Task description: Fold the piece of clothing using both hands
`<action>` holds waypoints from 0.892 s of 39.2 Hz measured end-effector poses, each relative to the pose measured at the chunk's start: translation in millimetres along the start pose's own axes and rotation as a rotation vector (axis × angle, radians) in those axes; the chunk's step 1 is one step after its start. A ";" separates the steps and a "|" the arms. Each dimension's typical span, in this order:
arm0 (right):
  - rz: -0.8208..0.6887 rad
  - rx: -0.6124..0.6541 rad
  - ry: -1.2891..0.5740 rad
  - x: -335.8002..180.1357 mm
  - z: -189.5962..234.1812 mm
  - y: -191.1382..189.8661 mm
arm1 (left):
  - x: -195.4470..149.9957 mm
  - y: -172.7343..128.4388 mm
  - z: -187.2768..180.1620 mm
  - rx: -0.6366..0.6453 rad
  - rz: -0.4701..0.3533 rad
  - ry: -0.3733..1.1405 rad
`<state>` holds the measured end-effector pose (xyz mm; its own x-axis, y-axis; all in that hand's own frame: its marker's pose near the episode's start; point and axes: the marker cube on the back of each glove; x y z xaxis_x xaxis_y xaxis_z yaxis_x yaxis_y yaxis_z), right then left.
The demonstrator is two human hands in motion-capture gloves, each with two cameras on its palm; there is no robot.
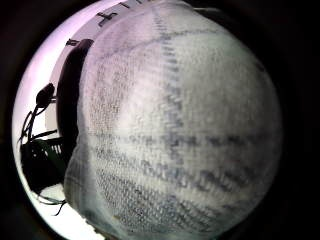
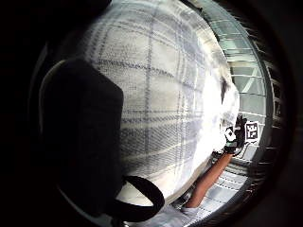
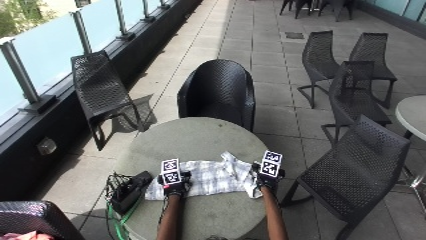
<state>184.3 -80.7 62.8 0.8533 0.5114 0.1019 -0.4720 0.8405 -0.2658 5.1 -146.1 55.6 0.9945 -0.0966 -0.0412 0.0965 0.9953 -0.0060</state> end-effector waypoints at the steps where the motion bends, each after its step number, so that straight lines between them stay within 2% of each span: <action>1: 0.007 -0.003 -0.002 -2.2 0.3 0.4 | 0.2 1.2 0.5 -0.015 -0.001 -0.001; 8: 0.040 0.070 -0.008 -7.3 -3.4 0.2 | 1.3 1.0 1.5 -0.034 0.011 0.005; 11: 0.027 0.087 -0.064 -8.4 -8.8 2.8 | 1.4 -0.5 1.9 -0.033 0.007 0.020; 17: -0.080 0.062 -0.360 -19.0 -25.0 -2.8 | 1.7 -0.8 1.3 -0.029 -0.001 0.026; 22: -0.057 -0.120 -0.788 -26.4 -42.5 -6.0 | -1.3 4.4 1.1 -0.089 -0.027 0.044; 24: -0.068 -0.143 -0.865 -32.4 -50.2 -2.6 | -1.5 6.5 -2.1 -0.104 -0.027 0.091; 30: -0.128 -0.053 -0.968 -55.2 -74.2 -0.6 | -0.1 17.7 -25.8 -0.153 -0.016 0.297; 32: -0.140 -0.067 -0.983 -62.8 -79.4 3.3 | -0.3 19.2 -36.5 -0.135 -0.006 0.338; 35: -0.170 -0.092 -0.991 -85.7 -93.0 14.4 | -5.0 10.6 -57.6 -0.040 0.031 0.429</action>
<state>125.0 -129.1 -38.9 0.3195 0.3393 0.8848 -0.3065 0.9205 -0.2423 -1.3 -135.2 -1.8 0.8888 -0.0677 -0.4533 0.0572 0.9977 -0.0368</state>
